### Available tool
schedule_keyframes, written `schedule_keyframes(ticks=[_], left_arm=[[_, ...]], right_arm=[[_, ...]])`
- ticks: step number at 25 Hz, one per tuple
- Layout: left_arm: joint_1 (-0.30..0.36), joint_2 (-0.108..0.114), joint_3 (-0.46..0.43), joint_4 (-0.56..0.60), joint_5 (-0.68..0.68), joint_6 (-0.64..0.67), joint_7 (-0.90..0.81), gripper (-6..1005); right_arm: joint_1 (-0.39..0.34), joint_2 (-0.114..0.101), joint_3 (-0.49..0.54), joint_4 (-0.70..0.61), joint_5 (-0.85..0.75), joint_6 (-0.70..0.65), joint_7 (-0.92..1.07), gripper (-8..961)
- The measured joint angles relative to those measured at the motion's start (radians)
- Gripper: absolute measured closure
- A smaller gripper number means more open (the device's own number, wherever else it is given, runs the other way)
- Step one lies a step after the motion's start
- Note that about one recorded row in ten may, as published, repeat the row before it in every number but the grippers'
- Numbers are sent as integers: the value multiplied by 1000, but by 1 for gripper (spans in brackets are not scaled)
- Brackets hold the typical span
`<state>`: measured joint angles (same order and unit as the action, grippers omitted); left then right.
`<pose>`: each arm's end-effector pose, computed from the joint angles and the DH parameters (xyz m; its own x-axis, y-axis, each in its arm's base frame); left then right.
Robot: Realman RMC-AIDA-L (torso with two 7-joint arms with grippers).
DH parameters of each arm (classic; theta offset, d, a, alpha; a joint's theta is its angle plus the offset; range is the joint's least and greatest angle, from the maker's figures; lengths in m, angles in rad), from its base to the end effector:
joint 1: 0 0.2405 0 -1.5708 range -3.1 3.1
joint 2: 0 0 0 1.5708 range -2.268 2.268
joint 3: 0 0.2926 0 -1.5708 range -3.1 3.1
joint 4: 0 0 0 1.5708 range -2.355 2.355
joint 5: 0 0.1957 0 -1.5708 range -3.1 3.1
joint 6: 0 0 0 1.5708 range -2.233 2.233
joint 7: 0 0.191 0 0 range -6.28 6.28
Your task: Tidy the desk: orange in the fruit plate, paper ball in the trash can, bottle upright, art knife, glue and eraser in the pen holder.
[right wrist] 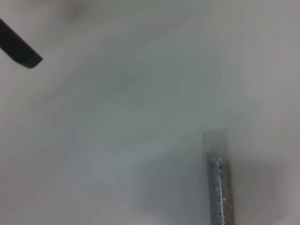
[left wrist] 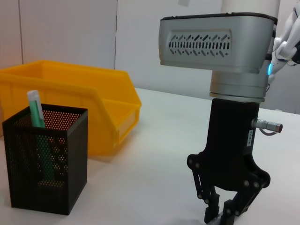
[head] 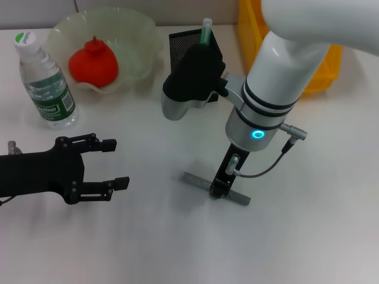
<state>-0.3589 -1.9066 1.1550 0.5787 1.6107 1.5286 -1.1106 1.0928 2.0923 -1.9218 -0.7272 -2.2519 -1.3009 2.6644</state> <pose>-0.3116 0.3018 -0.0381 0.8835 0.1866 0.4296 0.2861 -0.9412 -0.1795 0.1632 0.3661 -0.1749 0.7339 -0.4382 0.5191 -0.3848 -0.8979 -0.2139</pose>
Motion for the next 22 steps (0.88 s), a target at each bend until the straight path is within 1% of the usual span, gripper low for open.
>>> schedule_keyframes(ticks=[3, 6, 9, 12, 13, 17, 20, 22], left_arm=[[0, 0, 0, 1, 0, 0, 0, 174], [0, 0, 0, 1, 0, 1, 0, 174], [0, 1, 0, 1, 0, 1, 0, 174], [0, 2, 0, 1, 0, 1, 0, 174], [0, 2, 0, 1, 0, 1, 0, 174], [0, 3, 0, 1, 0, 2, 0, 174], [-4, -3, 0, 1, 0, 11, 0, 174], [-6, -6, 0, 1, 0, 14, 0, 174]], right_arm=[[-13, -1, 8, -13, 0, 0, -2, 770], [-45, -8, 28, -61, -4, -4, -7, 792], [-91, -11, 94, -126, -44, -17, -14, 807], [-151, -11, 208, -209, -95, -35, -30, 808], [-167, -11, 235, -227, -97, -38, -40, 809], [-252, -11, 413, -320, -89, -43, -136, 810], [-325, -11, 528, -384, -30, -24, -241, 813], [-370, -11, 590, -400, 61, 1, -340, 815]])
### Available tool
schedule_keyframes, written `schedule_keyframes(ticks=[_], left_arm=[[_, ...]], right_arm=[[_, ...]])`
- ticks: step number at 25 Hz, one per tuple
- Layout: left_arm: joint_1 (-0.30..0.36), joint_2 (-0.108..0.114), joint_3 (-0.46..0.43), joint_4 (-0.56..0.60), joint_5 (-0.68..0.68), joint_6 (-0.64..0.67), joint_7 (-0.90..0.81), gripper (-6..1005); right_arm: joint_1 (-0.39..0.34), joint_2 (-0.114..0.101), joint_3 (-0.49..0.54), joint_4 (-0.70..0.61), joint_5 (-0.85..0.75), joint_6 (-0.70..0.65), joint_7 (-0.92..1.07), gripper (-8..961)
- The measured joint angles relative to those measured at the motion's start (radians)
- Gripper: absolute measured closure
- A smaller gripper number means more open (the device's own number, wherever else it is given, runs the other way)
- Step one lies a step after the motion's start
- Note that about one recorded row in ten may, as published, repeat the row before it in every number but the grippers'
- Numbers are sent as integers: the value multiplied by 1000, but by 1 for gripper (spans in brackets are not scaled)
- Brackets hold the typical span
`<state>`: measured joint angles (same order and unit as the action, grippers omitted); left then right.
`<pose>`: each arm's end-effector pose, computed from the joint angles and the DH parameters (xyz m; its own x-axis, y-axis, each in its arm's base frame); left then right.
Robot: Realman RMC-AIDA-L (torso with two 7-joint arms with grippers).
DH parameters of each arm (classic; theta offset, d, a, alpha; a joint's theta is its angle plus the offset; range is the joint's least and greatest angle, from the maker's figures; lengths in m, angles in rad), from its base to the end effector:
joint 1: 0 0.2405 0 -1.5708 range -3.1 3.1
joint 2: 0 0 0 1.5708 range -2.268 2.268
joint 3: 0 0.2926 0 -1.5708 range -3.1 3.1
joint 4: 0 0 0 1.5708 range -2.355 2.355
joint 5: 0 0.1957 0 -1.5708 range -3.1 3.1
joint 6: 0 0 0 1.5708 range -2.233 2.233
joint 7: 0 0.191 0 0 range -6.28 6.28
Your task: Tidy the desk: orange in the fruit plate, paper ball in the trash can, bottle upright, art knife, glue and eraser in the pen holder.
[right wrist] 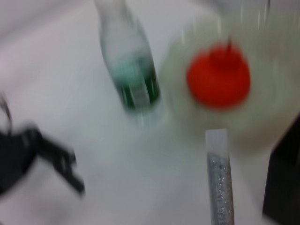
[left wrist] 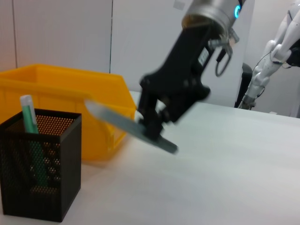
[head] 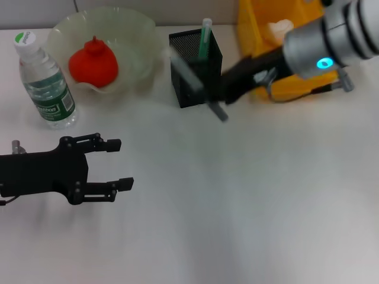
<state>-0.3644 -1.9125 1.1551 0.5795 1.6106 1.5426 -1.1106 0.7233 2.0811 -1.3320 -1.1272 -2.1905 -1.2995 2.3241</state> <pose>-0.3066 0.3010 -0.0403 0.8800 0.1802 0.4395 0.2764 -0.9467 -0.1652 0.1485 0.4080 -0.0918 0.8678 -0.4815 -0.1230 -0.4969 -0.8393 -0.2206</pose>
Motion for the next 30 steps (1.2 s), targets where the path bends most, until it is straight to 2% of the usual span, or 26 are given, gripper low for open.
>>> schedule_keyframes(ticks=[4, 7, 10, 14, 23, 30], left_arm=[[-2, -6, 0, 0, -1, 5, 0, 174], [-3, -12, -1, 0, -6, 13, 0, 174], [-3, -19, -11, 1, -8, 21, 2, 174], [-5, -29, -24, 2, -5, 25, 6, 174], [-7, -40, -27, -4, -2, 27, 22, 174], [0, -43, -26, -5, -5, 40, 22, 174]], right_arm=[[-74, 0, 119, 52, 264, 67, -291, 814], [-80, -2, 193, 158, 441, 79, -477, 815], [-60, -3, 265, 281, 550, 97, -623, 816], [-8, -3, 297, 420, 601, 177, -725, 817], [108, 4, 289, 643, 668, 363, -895, 817], [142, 7, 278, 718, 690, 417, -959, 822]])
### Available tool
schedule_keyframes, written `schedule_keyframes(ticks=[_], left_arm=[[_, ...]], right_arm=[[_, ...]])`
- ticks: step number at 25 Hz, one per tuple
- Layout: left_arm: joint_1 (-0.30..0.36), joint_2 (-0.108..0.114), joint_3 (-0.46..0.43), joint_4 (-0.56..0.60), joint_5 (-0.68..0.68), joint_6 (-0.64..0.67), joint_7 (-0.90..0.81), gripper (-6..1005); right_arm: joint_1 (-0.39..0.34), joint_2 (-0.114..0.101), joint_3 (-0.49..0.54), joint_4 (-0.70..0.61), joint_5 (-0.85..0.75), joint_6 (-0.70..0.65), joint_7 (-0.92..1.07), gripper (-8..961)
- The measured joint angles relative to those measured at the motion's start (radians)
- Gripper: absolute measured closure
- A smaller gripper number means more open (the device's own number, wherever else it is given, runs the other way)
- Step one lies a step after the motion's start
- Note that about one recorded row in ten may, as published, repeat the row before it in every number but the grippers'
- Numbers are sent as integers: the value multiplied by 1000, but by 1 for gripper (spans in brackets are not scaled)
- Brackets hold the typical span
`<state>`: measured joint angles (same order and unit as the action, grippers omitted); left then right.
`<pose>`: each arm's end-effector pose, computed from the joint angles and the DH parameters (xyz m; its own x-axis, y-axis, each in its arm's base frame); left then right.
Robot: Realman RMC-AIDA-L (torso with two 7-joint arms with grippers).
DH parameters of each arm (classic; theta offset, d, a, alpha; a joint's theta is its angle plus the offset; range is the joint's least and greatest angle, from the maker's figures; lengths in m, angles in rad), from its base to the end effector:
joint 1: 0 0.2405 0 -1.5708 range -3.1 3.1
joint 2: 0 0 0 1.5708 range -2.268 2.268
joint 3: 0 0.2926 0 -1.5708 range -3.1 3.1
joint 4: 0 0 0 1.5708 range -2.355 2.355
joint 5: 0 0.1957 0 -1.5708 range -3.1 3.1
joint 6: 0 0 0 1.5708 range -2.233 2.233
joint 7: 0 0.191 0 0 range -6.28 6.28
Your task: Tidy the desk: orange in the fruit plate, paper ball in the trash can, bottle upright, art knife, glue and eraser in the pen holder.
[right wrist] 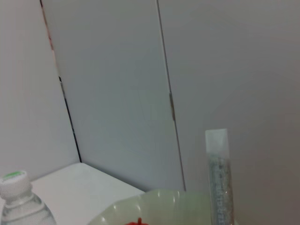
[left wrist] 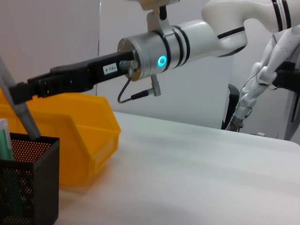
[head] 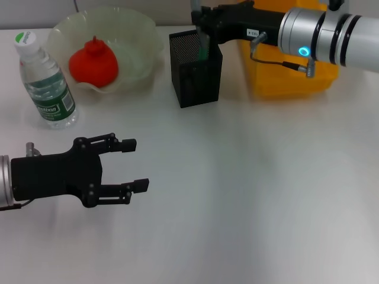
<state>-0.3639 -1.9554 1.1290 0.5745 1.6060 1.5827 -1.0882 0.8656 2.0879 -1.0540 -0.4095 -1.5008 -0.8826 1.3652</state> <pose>-0.2907 0.2942 -0.0521 0.8507 0.1628 0.4998 0.2638 -0.9547 -0.1379 0.1617 0.4841 -0.0988 0.7663 -0.2747 -0.5808 -0.5447 -0.7571 -0.3606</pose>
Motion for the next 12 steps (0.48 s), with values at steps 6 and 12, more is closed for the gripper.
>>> schedule_keyframes(ticks=[6, 12], left_arm=[[4, -6, 0, -1, -3, 4, 1, 174], [5, -8, 0, -1, -3, 5, 2, 174]], right_arm=[[20, 1, -1, 34, 1, 38, -8, 781], [28, 1, -12, 48, 1, 57, -27, 740]])
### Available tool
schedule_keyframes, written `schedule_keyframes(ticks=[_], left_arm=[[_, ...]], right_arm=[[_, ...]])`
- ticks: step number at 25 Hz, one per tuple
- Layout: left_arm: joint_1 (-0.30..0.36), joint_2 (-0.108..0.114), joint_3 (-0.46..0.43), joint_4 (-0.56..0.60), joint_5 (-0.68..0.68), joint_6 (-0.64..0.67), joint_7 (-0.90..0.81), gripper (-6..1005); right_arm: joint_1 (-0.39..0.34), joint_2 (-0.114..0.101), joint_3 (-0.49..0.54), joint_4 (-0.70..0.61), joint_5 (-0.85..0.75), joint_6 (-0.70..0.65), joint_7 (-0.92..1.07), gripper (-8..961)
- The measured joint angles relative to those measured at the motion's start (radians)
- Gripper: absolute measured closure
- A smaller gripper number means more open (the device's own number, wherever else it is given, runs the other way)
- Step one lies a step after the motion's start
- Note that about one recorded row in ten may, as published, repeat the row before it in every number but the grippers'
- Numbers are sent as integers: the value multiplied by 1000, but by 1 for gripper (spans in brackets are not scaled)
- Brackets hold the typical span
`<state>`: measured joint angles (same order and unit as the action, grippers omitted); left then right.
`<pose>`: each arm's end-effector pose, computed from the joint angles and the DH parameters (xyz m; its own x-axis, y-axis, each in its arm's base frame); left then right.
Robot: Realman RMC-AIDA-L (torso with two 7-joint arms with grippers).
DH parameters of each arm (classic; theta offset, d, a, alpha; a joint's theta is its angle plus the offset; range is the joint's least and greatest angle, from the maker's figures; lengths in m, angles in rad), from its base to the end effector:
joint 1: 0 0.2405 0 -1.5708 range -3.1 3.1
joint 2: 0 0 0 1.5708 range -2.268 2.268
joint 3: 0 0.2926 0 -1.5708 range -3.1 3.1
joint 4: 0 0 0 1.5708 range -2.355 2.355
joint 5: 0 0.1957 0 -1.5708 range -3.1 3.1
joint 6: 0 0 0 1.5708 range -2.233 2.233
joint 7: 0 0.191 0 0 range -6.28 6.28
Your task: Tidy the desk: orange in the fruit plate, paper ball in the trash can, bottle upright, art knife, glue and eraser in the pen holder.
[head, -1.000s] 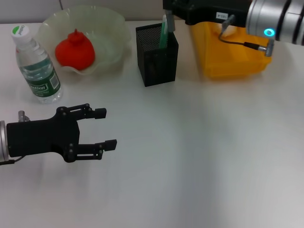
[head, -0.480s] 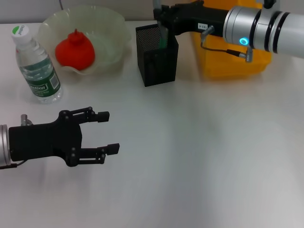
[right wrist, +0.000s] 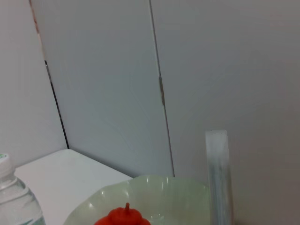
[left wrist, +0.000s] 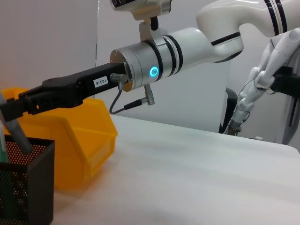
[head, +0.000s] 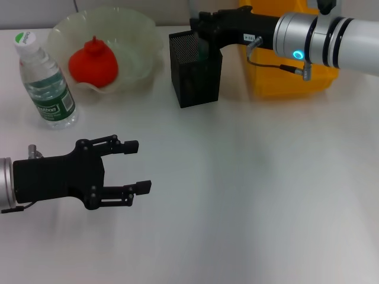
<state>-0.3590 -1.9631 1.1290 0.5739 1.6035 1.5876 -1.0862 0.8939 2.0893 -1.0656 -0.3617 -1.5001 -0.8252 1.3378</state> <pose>-0.2891 0.2915 -0.0547 0.8445 0.1659 0.5091 0.2668 -0.9548 -0.1314 0.1658 0.4883 -0.1076 0.7885 -0.2851 -0.5450 -0.5403 -0.7444 -0.3923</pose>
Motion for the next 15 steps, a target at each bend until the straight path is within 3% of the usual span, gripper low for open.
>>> schedule_keyframes(ticks=[4, 9, 12, 15], left_arm=[[0, 0, -12, 0, 4, 3, 0, 174], [2, -2, -22, -1, 7, 6, 0, 174], [4, -3, -22, -2, 7, 11, 0, 174], [7, -3, -24, -3, 4, 24, 0, 174]], right_arm=[[0, 0, -19, 0, 0, 2, -1, 713], [-13, 1, -14, -5, 19, 0, -2, 502], [-34, 0, -17, -20, 71, -23, -4, 441], [-83, -5, -9, -57, 129, -127, -5, 380]])
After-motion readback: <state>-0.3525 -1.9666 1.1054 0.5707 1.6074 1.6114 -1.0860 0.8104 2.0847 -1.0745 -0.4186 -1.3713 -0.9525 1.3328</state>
